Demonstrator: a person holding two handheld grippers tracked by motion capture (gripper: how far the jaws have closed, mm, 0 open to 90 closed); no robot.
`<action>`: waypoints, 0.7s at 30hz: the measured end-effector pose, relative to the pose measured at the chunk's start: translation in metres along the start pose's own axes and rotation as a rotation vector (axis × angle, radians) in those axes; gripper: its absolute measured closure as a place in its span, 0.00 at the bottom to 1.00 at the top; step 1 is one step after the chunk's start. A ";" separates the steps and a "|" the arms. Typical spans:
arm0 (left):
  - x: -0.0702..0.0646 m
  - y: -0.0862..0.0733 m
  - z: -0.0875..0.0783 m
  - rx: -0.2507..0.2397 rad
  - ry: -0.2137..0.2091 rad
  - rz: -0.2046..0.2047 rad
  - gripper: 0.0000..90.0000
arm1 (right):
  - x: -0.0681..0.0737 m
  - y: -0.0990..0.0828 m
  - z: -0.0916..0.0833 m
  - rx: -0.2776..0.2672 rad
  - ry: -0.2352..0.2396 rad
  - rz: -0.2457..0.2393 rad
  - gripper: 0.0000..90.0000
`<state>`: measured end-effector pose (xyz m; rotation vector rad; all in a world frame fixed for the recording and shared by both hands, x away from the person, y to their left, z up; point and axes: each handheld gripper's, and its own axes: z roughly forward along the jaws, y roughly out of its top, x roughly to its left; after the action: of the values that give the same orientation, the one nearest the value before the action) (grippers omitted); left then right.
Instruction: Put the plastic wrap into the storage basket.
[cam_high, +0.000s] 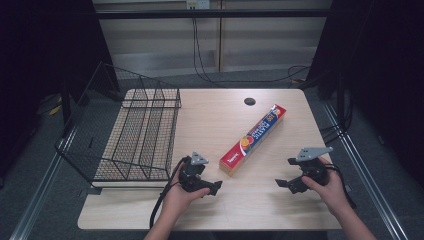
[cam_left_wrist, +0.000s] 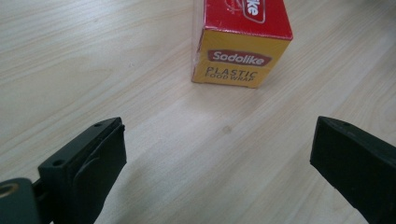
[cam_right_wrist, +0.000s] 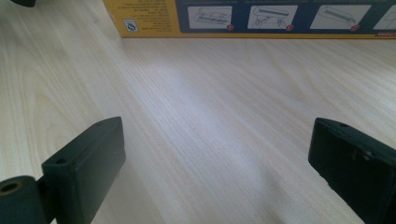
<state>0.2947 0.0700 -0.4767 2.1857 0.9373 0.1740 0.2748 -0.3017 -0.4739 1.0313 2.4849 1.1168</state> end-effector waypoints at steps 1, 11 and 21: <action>0.000 0.001 0.000 0.012 0.000 0.007 0.04 | 0.000 0.001 -0.001 0.006 0.003 0.000 0.05; -0.004 0.016 -0.008 -0.005 -0.045 -0.011 0.01 | 0.000 0.001 -0.007 0.007 -0.017 0.004 0.05; -0.006 0.042 0.007 0.012 -0.076 -0.013 0.00 | -0.006 -0.001 -0.009 -0.005 0.000 0.020 0.05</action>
<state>0.3171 0.0421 -0.4522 2.1808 0.9124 0.0791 0.2741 -0.3113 -0.4690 1.0568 2.4759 1.1281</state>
